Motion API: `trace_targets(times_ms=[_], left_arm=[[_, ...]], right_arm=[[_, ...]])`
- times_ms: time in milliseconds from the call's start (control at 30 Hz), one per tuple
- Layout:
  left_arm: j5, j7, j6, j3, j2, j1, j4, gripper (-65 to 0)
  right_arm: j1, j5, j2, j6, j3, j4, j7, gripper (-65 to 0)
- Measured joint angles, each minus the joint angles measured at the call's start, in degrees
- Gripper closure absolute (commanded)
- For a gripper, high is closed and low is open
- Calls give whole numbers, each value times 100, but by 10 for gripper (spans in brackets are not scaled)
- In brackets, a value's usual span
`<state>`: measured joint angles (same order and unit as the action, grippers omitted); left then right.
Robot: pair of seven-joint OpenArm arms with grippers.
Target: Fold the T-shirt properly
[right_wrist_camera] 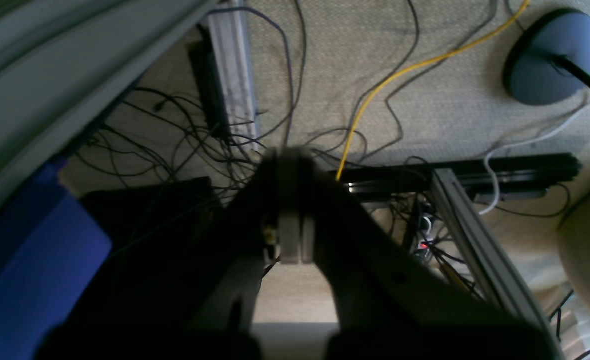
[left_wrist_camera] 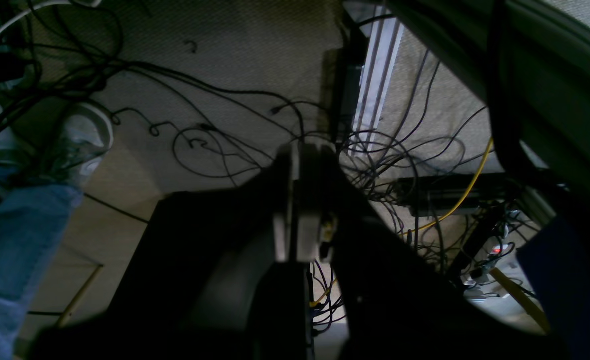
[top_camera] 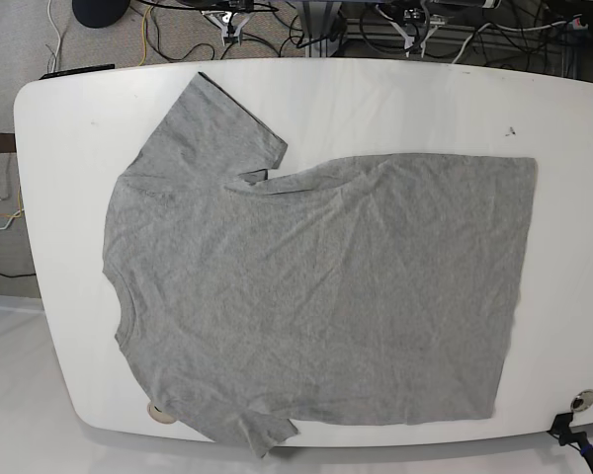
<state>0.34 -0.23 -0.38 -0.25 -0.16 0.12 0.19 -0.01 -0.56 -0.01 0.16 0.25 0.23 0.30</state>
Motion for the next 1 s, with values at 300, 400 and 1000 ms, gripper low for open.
trace_targets(times_ms=[300,400,1000], left_arm=[[-15,-221,37,4,-20,-9,39,0],[-11,-221,35,0,-17,-11,17,0],[4,-192,35,0,-33,13,-9,0]], right_arm=[[79,-52,-15,149,-15,-4,48,0],[94,-63,-13,186,-11,-4,-17,0],[125,-66,-11,402,-20,-9,-37,0]])
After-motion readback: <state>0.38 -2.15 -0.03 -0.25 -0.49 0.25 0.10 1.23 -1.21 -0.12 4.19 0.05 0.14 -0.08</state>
